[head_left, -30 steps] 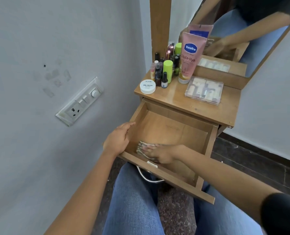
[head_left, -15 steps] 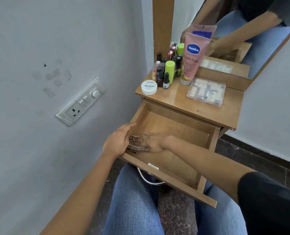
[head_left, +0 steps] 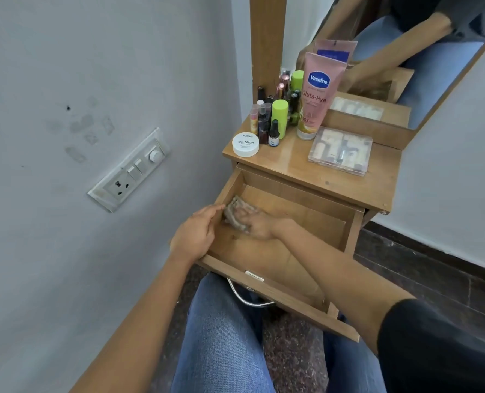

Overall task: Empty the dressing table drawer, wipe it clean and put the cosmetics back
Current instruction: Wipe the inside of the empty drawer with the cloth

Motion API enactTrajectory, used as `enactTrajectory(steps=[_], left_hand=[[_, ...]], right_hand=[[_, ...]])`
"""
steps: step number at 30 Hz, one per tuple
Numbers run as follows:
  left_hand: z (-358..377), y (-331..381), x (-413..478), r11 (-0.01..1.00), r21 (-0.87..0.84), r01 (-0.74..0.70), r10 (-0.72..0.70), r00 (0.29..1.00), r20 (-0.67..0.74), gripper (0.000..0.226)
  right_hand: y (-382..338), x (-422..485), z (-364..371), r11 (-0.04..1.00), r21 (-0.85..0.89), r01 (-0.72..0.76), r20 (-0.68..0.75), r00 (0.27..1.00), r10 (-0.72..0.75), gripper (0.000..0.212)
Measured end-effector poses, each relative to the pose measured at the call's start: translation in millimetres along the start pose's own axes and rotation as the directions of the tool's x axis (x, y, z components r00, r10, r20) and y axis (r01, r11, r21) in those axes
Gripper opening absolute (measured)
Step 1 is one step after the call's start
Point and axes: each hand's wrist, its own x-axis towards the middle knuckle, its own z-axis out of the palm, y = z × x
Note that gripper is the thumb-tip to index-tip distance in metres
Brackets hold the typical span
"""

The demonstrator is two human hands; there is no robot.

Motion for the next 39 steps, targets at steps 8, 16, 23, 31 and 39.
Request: enactTrajectory(steps=[8, 16, 23, 31, 39], left_hand=[[0.5, -1.2, 1.8, 0.999, -0.006, -0.033, 0.034, 0.999, 0.010, 0.049], [-2.4, 0.0, -0.6, 0.999, 0.022, -0.024, 0.023, 0.999, 0.030, 0.055], [-1.5, 0.6, -2.1, 1.000, 0.008, -0.007, 0.007, 1.000, 0.016, 0.056], [-2.1, 3.5, -2.4, 1.000, -0.019, 0.014, -0.014, 1.000, 0.000, 0.061], [-5.1, 4.5, -2.2, 1.000, 0.005, 0.017, -0.017, 1.000, 0.005, 0.060]], right_hand=[[-41.7, -5.2, 28.0, 0.983, -0.072, 0.168, 0.196, 0.969, -0.151, 0.062], [-26.7, -35.8, 30.0, 0.983, -0.038, 0.180, 0.215, 0.962, -0.167, 0.067], [12.1, -122.7, 36.5, 0.989, -0.047, 0.142, 0.350, 0.929, -0.117, 0.060], [1.0, -88.6, 38.8, 0.974, -0.137, 0.182, 0.278, 0.951, -0.138, 0.067], [-44.7, -3.4, 20.5, 0.955, -0.214, 0.205, 0.202, 0.966, -0.162, 0.061]])
